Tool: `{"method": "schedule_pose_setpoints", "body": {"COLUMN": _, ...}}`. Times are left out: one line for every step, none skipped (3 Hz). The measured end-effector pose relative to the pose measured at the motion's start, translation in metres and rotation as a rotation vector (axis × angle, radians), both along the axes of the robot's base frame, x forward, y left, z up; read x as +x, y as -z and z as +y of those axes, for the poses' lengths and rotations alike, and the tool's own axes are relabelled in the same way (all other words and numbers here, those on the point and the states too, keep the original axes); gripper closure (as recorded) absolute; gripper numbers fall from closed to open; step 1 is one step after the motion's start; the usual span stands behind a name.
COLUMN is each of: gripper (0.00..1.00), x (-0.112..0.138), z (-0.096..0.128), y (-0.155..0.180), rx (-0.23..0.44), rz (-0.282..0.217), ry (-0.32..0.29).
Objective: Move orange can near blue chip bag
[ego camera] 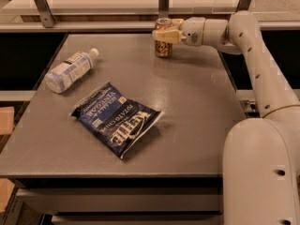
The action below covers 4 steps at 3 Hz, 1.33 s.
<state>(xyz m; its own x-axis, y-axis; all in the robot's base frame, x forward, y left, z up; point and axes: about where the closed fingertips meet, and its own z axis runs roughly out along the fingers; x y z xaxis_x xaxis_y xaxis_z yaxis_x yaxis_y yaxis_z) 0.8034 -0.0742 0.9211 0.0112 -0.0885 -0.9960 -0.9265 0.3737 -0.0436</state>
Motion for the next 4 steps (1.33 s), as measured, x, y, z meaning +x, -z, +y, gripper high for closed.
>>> {"method": "schedule_pose_setpoints", "body": {"gripper": 1.00, "x": -0.008, "z": -0.001, "y": -0.008, "rx": -0.026, "rz": 0.000, "ry": 0.014}}
{"method": "schedule_pose_setpoints", "body": {"gripper": 1.00, "x": -0.018, "z": -0.004, "y": -0.015, "rx": -0.046, "rz": -0.002, "ry": 0.032}}
{"method": "schedule_pose_setpoints", "body": {"gripper": 1.00, "x": -0.032, "z": -0.005, "y": -0.021, "rx": -0.054, "rz": -0.018, "ry": 0.049}}
{"method": "schedule_pose_setpoints", "body": {"gripper": 1.00, "x": -0.050, "z": -0.003, "y": -0.024, "rx": -0.044, "rz": -0.033, "ry": 0.050}}
